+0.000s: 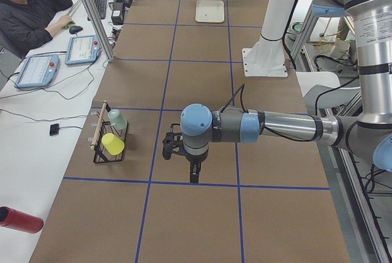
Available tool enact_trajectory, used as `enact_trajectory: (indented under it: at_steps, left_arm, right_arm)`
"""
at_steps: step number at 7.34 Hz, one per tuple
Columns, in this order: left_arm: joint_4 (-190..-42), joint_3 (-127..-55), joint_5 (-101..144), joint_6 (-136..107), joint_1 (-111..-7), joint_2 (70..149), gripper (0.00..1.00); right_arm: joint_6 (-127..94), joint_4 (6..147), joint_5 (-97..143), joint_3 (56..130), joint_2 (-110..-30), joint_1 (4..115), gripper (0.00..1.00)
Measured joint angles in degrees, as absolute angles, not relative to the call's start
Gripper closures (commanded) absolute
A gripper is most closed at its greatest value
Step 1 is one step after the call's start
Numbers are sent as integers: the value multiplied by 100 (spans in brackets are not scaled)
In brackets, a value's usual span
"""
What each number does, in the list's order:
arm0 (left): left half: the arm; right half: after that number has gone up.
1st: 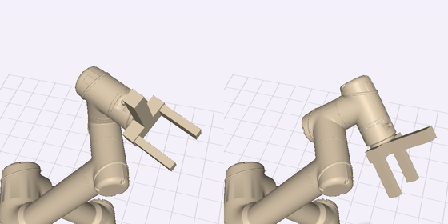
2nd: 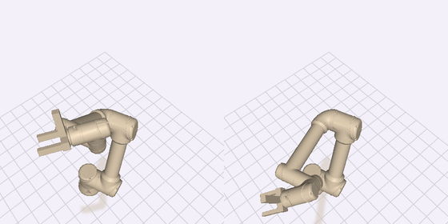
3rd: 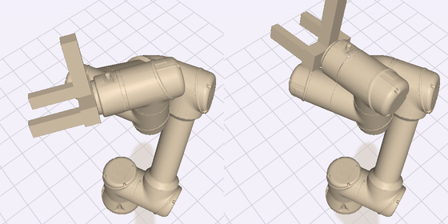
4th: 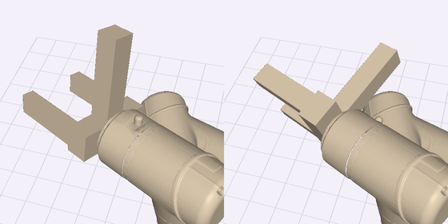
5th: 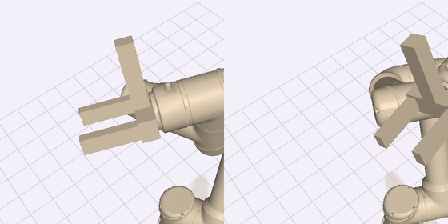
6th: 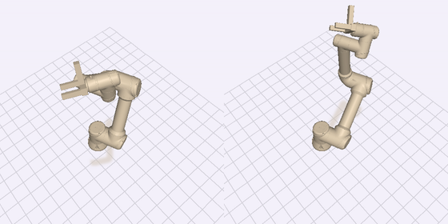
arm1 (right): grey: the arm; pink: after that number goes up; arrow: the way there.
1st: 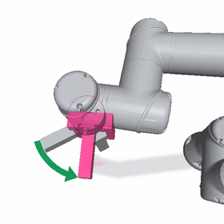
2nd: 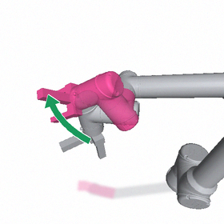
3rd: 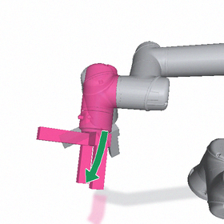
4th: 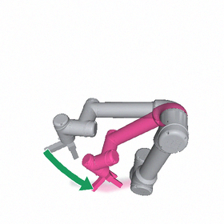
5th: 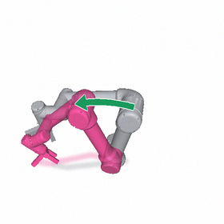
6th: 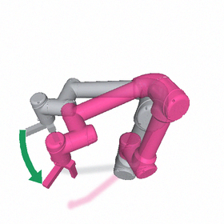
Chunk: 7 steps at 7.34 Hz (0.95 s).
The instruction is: Left arm grabs green cup and hands to right arm on tray
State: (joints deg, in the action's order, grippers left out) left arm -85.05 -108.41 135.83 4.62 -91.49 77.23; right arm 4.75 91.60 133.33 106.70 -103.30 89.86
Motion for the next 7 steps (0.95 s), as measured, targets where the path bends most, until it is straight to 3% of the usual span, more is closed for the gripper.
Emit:
enact_trajectory:
  at_steps: [7]
  left_arm:
    - [-9435, -10366, 13999, -687, -8983, 9212, 0]
  right_arm:
    - [475, 9168, 13343, 10580, -9688, 8808, 0]
